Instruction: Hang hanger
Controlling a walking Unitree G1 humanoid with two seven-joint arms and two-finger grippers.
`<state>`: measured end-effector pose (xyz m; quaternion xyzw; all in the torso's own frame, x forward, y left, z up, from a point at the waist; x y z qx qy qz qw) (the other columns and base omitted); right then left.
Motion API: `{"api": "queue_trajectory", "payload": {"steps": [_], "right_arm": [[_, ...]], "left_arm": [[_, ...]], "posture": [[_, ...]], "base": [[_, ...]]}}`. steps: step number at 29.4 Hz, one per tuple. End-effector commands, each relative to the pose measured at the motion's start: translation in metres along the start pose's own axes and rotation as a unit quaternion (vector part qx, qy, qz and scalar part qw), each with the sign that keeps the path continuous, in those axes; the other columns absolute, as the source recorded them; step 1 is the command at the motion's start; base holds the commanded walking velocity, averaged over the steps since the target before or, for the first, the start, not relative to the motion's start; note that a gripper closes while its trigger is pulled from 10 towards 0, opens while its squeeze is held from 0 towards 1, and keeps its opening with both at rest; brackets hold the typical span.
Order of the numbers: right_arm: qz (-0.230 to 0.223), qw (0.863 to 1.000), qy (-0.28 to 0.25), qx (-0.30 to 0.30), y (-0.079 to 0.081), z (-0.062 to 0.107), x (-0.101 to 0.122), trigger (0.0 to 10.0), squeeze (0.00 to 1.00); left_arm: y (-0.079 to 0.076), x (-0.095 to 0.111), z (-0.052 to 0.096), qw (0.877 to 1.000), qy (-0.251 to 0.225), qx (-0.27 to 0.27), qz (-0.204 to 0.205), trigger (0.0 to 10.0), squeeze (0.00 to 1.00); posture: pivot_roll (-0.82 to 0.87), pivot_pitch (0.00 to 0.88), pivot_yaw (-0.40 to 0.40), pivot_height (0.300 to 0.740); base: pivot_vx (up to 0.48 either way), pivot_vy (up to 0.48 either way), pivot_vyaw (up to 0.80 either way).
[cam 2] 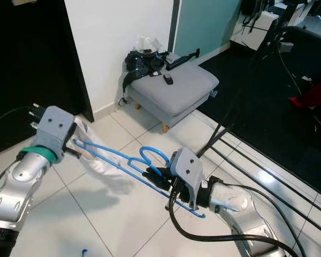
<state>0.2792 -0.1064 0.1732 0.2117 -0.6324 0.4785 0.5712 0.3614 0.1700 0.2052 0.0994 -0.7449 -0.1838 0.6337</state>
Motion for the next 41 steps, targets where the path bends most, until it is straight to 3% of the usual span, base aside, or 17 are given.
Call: {"api": "queue_trajectory", "payload": {"steps": [1,5,13,16,19,23,28,32,41], "right_arm": [[-0.001,1.0,0.0,-0.001,0.0,0.001,0.0,10.0,0.0],[0.002,1.0,0.006,0.013,0.0,0.005,-0.001,10.0,0.0],[0.006,0.999,0.03,0.023,0.011,-0.007,-0.019,10.0,0.0],[0.021,0.999,0.031,0.014,0.014,-0.027,-0.025,10.0,0.0],[0.026,0.999,0.03,0.007,0.013,-0.033,-0.025,10.0,0.0],[0.047,0.998,0.01,-0.039,0.0,-0.049,-0.014,10.0,0.0],[0.043,0.997,-0.023,-0.057,-0.009,-0.045,0.003,10.0,0.0],[0.039,0.997,-0.047,-0.05,-0.014,-0.028,0.017,10.0,0.0],[0.046,0.999,0.003,-0.014,-0.003,-0.003,0.0,10.0,0.0]], "left_arm": [[-0.002,-0.002,0.003,1.0,-0.002,-0.006,-0.004,10.0,0.0],[-0.006,-0.001,0.004,1.0,-0.002,-0.009,0.004,10.0,0.0],[-0.015,0.028,0.003,0.998,-0.043,-0.029,0.021,10.0,0.0],[-0.021,0.043,0.005,0.997,-0.064,-0.048,0.022,10.0,0.0],[-0.024,0.047,0.006,0.996,-0.069,-0.055,0.02,10.0,0.0],[-0.026,0.045,0.007,0.996,-0.067,-0.059,0.007,10.0,0.0],[-0.018,0.032,0.007,0.998,-0.046,-0.037,-0.006,10.0,0.0],[-0.008,0.015,0.005,0.999,-0.017,-0.005,-0.029,10.0,0.0],[0.006,0.011,-0.002,0.998,-0.004,0.045,-0.033,10.0,0.0]], "posture": [[-0.04,0.095,0.051,0.74],[-0.05,0.095,0.053,0.74],[-0.05,0.094,0.052,0.74],[-0.04,0.093,0.055,0.74],[-0.03,0.091,0.057,0.74],[-0.02,0.089,0.055,0.74],[-0.02,0.087,0.05,0.74],[-0.03,0.087,0.05,0.74],[-0.06,0.086,0.054,0.74]], "base": [[0.0,0.0,0.0],[0.0,0.0,0.0],[0.0,0.0,0.0],[0.0,0.0,0.0],[0.0,0.0,0.0],[0.0,0.0,0.0],[0.0,0.0,0.0],[0.0,0.0,0.0],[0.0,0.0,0.0]]}}
Point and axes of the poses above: a point about 5 cm out from each wrist's last joint towards the gripper, its own z axis pointing back from the gripper into the wrist, its own x axis along the axis of the wrist's last joint, y = z × x, the point moved 4 cm from there along -z, pointing out of the wrist towards the gripper, and after that the axes turned 3 degrees about z, right-handed, at the moved point
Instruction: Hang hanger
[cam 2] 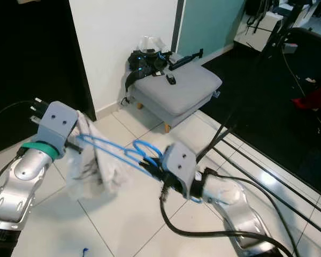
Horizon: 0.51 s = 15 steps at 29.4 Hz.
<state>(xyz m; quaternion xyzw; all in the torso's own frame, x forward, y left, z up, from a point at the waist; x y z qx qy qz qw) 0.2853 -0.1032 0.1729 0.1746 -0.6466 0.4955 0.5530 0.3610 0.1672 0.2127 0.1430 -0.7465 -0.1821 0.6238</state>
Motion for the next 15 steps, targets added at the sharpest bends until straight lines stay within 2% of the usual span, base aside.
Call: {"api": "queue_trajectory", "payload": {"steps": [1,6,10,15], "right_arm": [[0.001,1.0,0.001,-0.001,0.001,0.003,0.001,10.0,0.0],[0.0,1.0,0.013,-0.018,-0.002,0.003,-0.006,10.0,0.0],[-0.004,0.999,0.017,-0.034,-0.002,-0.004,-0.011,10.0,0.0],[-0.006,0.999,0.018,-0.029,-0.001,-0.006,-0.012,10.0,0.0]], "left_arm": [[0.006,0.003,-0.001,1.0,-0.003,0.015,0.0,10.0,0.0],[0.003,0.006,-0.002,1.0,-0.009,0.007,0.005,10.0,0.0],[0.001,0.007,0.0,1.0,-0.012,0.005,-0.001,10.0,0.0],[0.004,0.005,0.001,1.0,-0.011,0.013,-0.009,10.0,0.0]], "posture": [[-0.06,0.086,0.054,0.74],[-0.07,0.085,0.058,0.74],[-0.05,0.083,0.057,0.74],[-0.05,0.084,0.054,0.74]], "base": [[0.0,0.0,0.0],[0.0,0.0,0.0],[0.0,0.0,0.0],[0.0,0.0,0.0]]}}
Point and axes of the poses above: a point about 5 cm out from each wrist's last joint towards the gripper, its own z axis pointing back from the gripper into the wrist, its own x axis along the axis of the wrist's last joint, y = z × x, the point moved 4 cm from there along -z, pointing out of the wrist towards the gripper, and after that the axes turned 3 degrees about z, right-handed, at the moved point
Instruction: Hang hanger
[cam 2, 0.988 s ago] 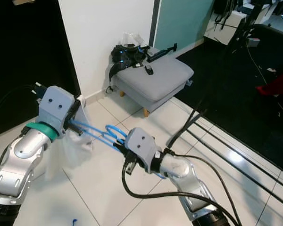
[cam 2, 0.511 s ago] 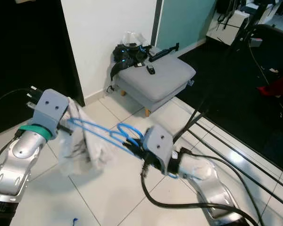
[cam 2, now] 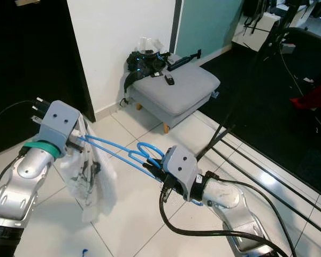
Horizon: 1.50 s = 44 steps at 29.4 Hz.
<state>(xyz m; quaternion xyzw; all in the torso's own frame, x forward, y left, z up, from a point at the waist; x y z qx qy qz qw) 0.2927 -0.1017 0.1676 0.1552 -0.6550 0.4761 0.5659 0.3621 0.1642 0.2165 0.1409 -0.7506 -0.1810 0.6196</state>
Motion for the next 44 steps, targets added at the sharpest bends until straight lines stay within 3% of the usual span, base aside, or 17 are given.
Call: {"api": "queue_trajectory", "payload": {"steps": [1,6,10,11,14,16,19,23,27,30,32,34,40,44], "right_arm": [[-0.002,1.0,0.008,0.001,0.002,0.0,-0.005,10.0,0.0],[-0.012,0.999,0.015,0.029,0.01,0.001,-0.009,10.0,0.0],[-0.039,0.994,0.013,0.1,0.035,0.004,-0.009,10.0,0.0],[-0.045,0.991,0.013,0.123,0.043,0.005,-0.01,10.0,0.0],[-0.047,0.99,0.016,0.134,0.049,0.003,-0.012,10.0,0.0],[-0.037,0.989,0.02,0.145,0.055,-0.005,-0.015,10.0,0.0],[-0.024,0.99,0.018,0.135,0.051,-0.015,-0.016,10.0,0.0],[-0.015,0.994,0.02,0.108,0.042,-0.024,-0.018,10.0,0.0],[0.0,0.994,0.033,0.106,0.034,-0.014,-0.019,10.0,0.0],[-0.005,0.994,0.03,0.104,0.031,-0.01,-0.017,10.0,0.0],[-0.024,0.992,0.011,0.119,0.028,0.014,-0.002,10.0,0.0],[-0.026,0.992,0.01,0.124,0.029,0.019,0.001,10.0,0.0],[-0.026,0.994,0.024,0.107,0.026,0.023,-0.007,10.0,0.0],[-0.028,0.997,0.037,0.054,0.023,0.019,-0.02,10.0,0.0]], "left_arm": [[0.005,0.001,0.003,1.0,-0.005,0.012,-0.011,10.0,0.0],[0.006,0.002,0.003,1.0,-0.008,0.013,-0.018,10.0,0.0],[0.003,0.008,0.004,1.0,-0.024,0.004,-0.012,10.0,0.0],[0.0,0.01,0.004,1.0,-0.028,-0.001,-0.001,10.0,0.0],[-0.003,0.012,0.003,0.999,-0.031,-0.005,0.01,10.0,0.0],[-0.012,0.02,0.001,0.998,-0.034,-0.015,0.06,10.0,0.0],[-0.019,0.028,0.0,0.995,-0.04,-0.025,0.087,10.0,0.0],[-0.023,0.031,0.001,0.995,-0.044,-0.03,0.087,10.0,0.0],[-0.012,0.02,0.003,0.999,-0.032,-0.004,0.042,10.0,0.0],[-0.009,0.016,0.003,0.999,-0.024,0.001,0.04,10.0,0.0],[-0.003,-0.007,0.004,1.0,0.012,0.015,0.014,10.0,0.0],[-0.002,-0.011,0.004,1.0,0.02,0.016,0.009,10.0,0.0],[-0.005,-0.017,0.005,0.999,0.034,0.01,0.015,10.0,0.0],[-0.02,-0.028,0.011,0.995,0.07,-0.013,0.064,10.0,0.0]], "posture": [[-0.05,0.084,0.054,0.74],[-0.04,0.085,0.052,0.74],[-0.05,0.087,0.055,0.74],[-0.05,0.088,0.056,0.74],[-0.05,0.089,0.057,0.74],[-0.05,0.09,0.058,0.74],[-0.05,0.089,0.057,0.74],[-0.04,0.088,0.052,0.74],[-0.03,0.089,0.048,0.74],[-0.03,0.09,0.047,0.74],[-0.04,0.094,0.05,0.74],[-0.05,0.094,0.051,0.74],[-0.07,0.102,0.061,0.74],[-0.09,0.109,0.065,0.74]], "base": [[0.0,0.0,0.0],[0.0,0.0,0.0],[0.0,0.0,0.0],[0.0,0.0,0.0],[0.0,0.0,0.0],[0.0,0.0,0.0],[0.0,0.0,0.0],[0.0,0.0,0.0],[0.0,0.0,0.0],[0.0,0.0,0.0],[0.0,0.0,0.0],[0.0,0.0,0.0],[0.0,0.0,0.0],[0.0,0.0,0.0]]}}
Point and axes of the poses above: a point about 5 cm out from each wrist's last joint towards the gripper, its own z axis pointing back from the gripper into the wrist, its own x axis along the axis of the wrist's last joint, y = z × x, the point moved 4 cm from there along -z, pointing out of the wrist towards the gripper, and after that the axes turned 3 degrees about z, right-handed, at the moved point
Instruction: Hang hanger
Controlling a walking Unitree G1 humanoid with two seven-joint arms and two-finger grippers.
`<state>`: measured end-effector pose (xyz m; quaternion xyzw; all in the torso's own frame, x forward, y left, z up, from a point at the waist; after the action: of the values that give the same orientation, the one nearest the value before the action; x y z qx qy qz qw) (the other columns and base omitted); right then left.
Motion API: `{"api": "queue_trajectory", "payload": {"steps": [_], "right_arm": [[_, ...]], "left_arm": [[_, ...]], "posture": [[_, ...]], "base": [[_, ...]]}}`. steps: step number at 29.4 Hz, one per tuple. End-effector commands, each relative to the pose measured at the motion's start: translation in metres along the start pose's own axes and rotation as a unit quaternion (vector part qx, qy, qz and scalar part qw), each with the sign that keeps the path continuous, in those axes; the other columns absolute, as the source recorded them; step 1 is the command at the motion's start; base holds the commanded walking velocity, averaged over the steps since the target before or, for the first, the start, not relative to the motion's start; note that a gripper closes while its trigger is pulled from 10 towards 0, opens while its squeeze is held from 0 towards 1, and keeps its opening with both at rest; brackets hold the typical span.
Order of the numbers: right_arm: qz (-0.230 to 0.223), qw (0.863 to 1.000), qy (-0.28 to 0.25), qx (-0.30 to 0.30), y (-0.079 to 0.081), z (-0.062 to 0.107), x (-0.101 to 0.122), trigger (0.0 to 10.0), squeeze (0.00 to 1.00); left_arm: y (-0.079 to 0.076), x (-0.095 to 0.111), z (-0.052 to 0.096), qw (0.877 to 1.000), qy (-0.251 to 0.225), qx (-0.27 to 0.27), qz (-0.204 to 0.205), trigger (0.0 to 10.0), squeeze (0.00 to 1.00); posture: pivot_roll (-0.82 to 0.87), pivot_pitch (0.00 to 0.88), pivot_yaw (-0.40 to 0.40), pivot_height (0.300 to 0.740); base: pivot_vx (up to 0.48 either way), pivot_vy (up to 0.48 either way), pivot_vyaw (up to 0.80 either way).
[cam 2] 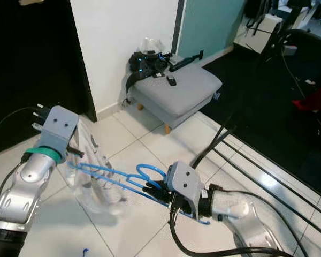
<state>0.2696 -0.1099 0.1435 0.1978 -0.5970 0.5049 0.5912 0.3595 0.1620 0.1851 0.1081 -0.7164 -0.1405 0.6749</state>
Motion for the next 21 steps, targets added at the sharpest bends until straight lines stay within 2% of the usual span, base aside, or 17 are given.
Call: {"api": "queue_trajectory", "payload": {"steps": [1,2,5,7,12,15,19,21], "right_arm": [[0.003,1.0,0.002,-0.025,-0.003,-0.003,-0.004,10.0,0.0],[0.003,1.0,0.002,-0.025,-0.003,-0.003,-0.004,10.0,0.0],[0.006,0.997,-0.005,-0.081,-0.013,-0.023,-0.008,10.0,0.0],[0.0,0.996,-0.007,-0.092,-0.015,-0.027,-0.007,10.0,0.0],[-0.009,0.995,-0.011,-0.096,-0.016,-0.032,-0.005,10.0,0.0],[-0.018,0.996,-0.013,-0.091,-0.013,-0.036,-0.006,10.0,0.0],[-0.022,0.996,-0.011,-0.087,-0.011,-0.038,-0.01,10.0,0.0],[-0.027,0.996,-0.013,-0.082,-0.009,-0.038,-0.01,10.0,0.0]], "left_arm": [[-0.007,-0.004,0.004,1.0,0.013,-0.013,0.02,10.0,0.0],[-0.007,-0.004,0.004,1.0,0.013,-0.013,0.02,10.0,0.0],[-0.013,-0.002,0.01,0.998,0.025,-0.006,0.049,10.0,0.0],[-0.012,-0.002,0.011,0.999,0.026,0.002,0.047,10.0,0.0],[-0.011,-0.005,0.014,0.999,0.025,0.01,0.046,10.0,0.0],[-0.01,-0.008,0.017,0.997,0.029,0.023,0.061,10.0,0.0],[-0.017,-0.007,0.019,0.996,0.033,0.027,0.077,10.0,0.0],[-0.02,-0.006,0.019,0.997,0.03,0.022,0.072,10.0,0.0]], "posture": [[-0.09,0.11,0.065,0.74],[-0.09,0.11,0.065,0.74],[-0.09,0.115,0.056,0.74],[-0.08,0.118,0.052,0.74],[-0.08,0.124,0.047,0.74],[-0.09,0.131,0.04,0.74],[-0.1,0.136,0.036,0.74],[-0.1,0.138,0.032,0.74]], "base": [[0.0,0.0,0.0],[0.0,0.0,0.0],[0.0,0.0,0.0],[0.0,0.0,0.0],[0.0,0.0,0.0],[0.0,0.0,0.0],[0.0,0.0,0.0],[0.0,0.0,0.0]]}}
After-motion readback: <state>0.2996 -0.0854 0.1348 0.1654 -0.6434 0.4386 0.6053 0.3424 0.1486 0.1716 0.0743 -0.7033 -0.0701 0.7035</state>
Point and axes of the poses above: a point about 5 cm out from each wrist's last joint towards the gripper, its own z axis pointing back from the gripper into the wrist, its own x axis along the axis of the wrist's last joint, y = z × x, the point moved 4 cm from there along -z, pointing out of the wrist towards the gripper, and after that the axes turned 3 degrees about z, right-handed, at the moved point
